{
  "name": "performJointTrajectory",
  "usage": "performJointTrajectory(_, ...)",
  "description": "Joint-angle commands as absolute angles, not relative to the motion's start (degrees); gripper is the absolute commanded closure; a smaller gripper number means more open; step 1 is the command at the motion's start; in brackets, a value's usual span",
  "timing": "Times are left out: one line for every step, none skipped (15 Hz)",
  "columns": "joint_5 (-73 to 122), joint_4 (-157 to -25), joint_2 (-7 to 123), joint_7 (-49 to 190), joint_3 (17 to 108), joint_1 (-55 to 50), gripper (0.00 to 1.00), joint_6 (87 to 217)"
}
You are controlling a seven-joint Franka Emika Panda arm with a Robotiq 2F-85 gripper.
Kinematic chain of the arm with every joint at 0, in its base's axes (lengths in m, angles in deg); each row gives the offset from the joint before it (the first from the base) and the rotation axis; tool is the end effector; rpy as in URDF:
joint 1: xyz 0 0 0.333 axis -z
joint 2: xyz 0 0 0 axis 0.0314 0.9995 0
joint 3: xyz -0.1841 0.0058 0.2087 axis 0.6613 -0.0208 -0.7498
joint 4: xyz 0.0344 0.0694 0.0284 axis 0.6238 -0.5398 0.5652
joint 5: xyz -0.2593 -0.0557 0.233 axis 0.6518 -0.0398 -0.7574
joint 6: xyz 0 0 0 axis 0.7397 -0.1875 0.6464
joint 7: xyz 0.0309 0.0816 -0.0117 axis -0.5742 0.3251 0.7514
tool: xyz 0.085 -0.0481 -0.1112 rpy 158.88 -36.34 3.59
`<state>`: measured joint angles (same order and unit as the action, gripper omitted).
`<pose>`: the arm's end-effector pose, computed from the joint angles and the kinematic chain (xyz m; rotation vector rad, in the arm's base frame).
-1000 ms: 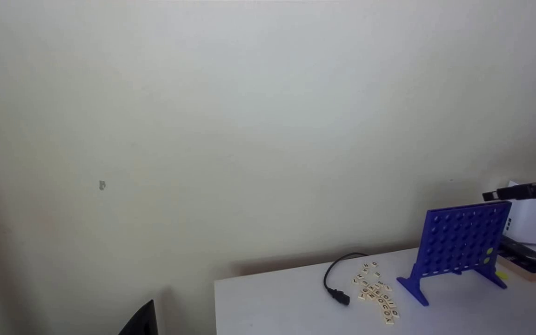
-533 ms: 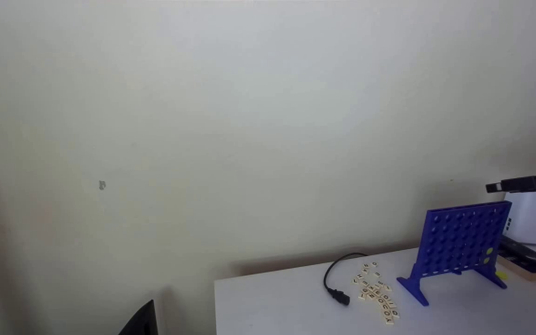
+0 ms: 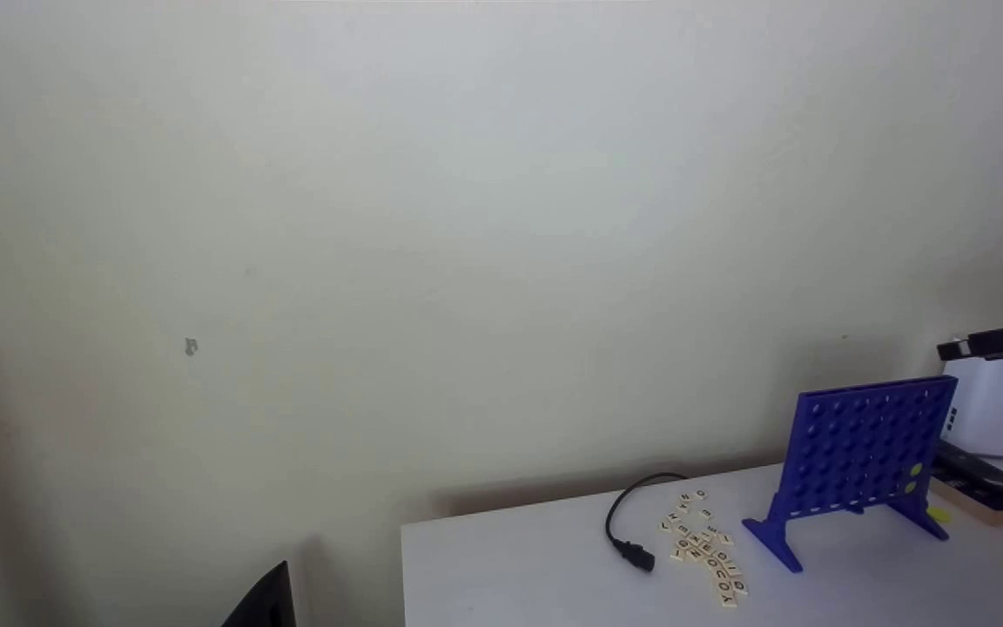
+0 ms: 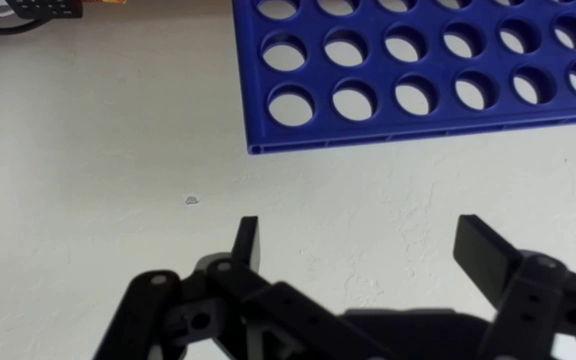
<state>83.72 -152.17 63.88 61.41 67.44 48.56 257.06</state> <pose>0.3179 -0.2397 0.2233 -2.6650 0.1748 -1.5162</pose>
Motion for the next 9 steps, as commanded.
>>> performJointTrajectory(87.7, -154.9, 57.1, 57.1, 70.6, 46.0, 0.00, 253.1)
performJointTrajectory(89.4, -155.0, 55.7, 55.4, 71.2, 45.5, 0.00, 251.9)
performJointTrajectory(90.2, -155.3, 54.2, 53.6, 71.7, 44.8, 0.00, 250.0)
performJointTrajectory(92.0, -155.2, 53.0, 51.6, 72.1, 44.2, 0.00, 248.7)
performJointTrajectory(92.9, -155.4, 51.5, 49.5, 72.5, 43.5, 0.00, 246.9)
performJointTrajectory(92.8, -155.9, 49.9, 47.5, 72.9, 42.6, 0.00, 245.2)
performJointTrajectory(94.2, -155.7, 48.8, 45.1, 73.2, 41.9, 0.00, 243.4)
performJointTrajectory(94.8, -155.8, 47.4, 42.8, 73.3, 40.9, 0.00, 241.4)
performJointTrajectory(96.0, -156.1, 45.4, 40.3, 71.7, 41.7, 0.00, 238.7)
